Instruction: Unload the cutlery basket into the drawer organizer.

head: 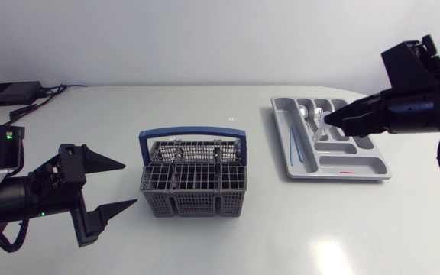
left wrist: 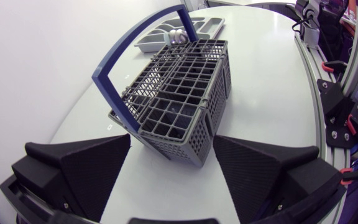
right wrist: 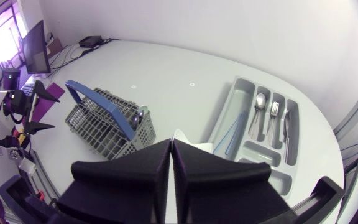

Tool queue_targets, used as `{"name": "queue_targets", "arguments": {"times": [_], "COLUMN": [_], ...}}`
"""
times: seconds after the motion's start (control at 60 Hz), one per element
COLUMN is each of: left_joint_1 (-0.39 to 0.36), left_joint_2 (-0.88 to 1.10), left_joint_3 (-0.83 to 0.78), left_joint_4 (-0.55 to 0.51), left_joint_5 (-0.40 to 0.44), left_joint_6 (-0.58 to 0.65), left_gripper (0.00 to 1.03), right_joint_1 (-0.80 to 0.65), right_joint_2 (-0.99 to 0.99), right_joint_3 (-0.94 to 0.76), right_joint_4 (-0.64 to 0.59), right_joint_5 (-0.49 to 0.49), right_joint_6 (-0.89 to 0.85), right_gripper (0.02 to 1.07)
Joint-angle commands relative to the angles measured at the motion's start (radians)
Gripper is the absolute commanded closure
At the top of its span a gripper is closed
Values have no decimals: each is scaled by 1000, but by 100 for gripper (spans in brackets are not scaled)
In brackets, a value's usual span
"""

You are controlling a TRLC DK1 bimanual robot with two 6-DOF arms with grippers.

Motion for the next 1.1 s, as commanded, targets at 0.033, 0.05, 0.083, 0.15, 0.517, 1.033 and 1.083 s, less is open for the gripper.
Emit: {"name": "queue_targets", "arguments": {"times": [0.033,0.05,0.083,0.15,0.517,1.033,1.083], "left_joint_1": [-31,-38,-54,-98,-150,-132,-132], "left_joint_2": [23,29,34,37,53,78,78], "left_joint_3": [-3,0,5,14,112,123,123], "left_joint_4": [0,0,-3,-14,-118,-137,-137], "left_joint_5": [9,9,9,9,11,8,8], "left_joint_6": [-74,-87,-103,-137,-180,-183,-183], "left_gripper": [7,7,7,7,7,7,7], "right_joint_1": [-74,-80,-86,-91,-160,-237,-250], "right_joint_2": [51,58,72,91,226,467,508], "right_joint_3": [-70,-75,-89,-115,-192,-205,-199], "right_joint_4": [47,52,69,113,276,475,492], "right_joint_5": [35,43,75,126,313,414,428], "right_joint_6": [-54,-62,-71,-86,-157,-223,-223], "right_gripper": [100,100,100,100,100,100,100]}}
